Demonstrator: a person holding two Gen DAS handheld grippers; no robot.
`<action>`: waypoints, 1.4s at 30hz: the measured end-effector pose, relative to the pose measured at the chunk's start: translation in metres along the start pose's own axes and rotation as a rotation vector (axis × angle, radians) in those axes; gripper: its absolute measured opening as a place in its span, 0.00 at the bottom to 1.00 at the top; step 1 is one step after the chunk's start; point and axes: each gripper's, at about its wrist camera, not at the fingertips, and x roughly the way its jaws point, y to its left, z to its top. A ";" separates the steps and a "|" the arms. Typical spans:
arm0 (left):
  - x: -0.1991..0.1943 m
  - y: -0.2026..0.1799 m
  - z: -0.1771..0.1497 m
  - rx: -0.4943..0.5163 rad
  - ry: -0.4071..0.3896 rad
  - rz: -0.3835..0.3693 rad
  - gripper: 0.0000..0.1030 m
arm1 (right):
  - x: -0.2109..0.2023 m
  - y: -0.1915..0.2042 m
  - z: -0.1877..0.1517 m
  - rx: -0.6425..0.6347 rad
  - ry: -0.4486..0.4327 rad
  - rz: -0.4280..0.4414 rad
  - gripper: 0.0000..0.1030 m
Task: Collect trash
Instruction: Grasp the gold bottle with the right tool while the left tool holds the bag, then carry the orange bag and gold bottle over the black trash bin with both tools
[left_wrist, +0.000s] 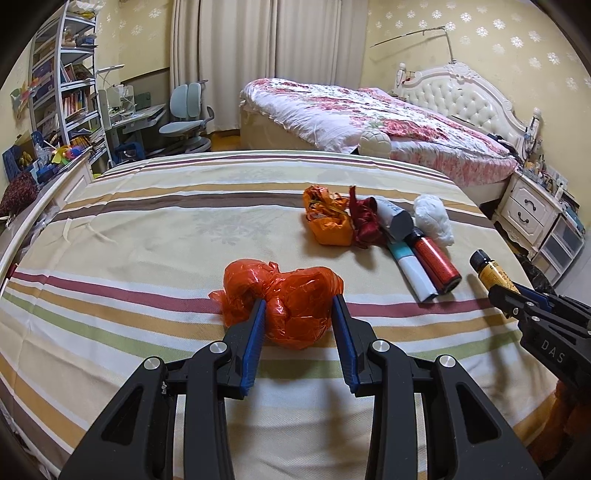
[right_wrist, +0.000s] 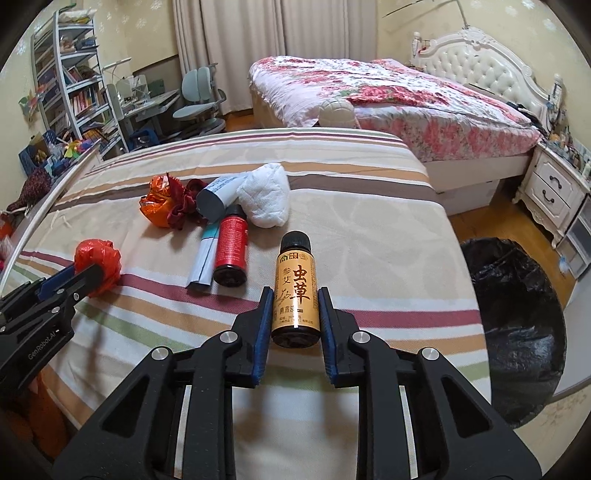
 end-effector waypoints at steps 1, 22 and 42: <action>-0.001 -0.003 0.000 0.002 -0.001 -0.004 0.35 | -0.003 -0.004 0.000 0.006 -0.004 -0.002 0.23; -0.020 -0.120 0.007 0.178 -0.044 -0.197 0.35 | -0.054 -0.116 -0.023 0.191 -0.097 -0.171 0.23; 0.010 -0.262 0.015 0.344 -0.035 -0.351 0.35 | -0.059 -0.208 -0.036 0.331 -0.108 -0.306 0.23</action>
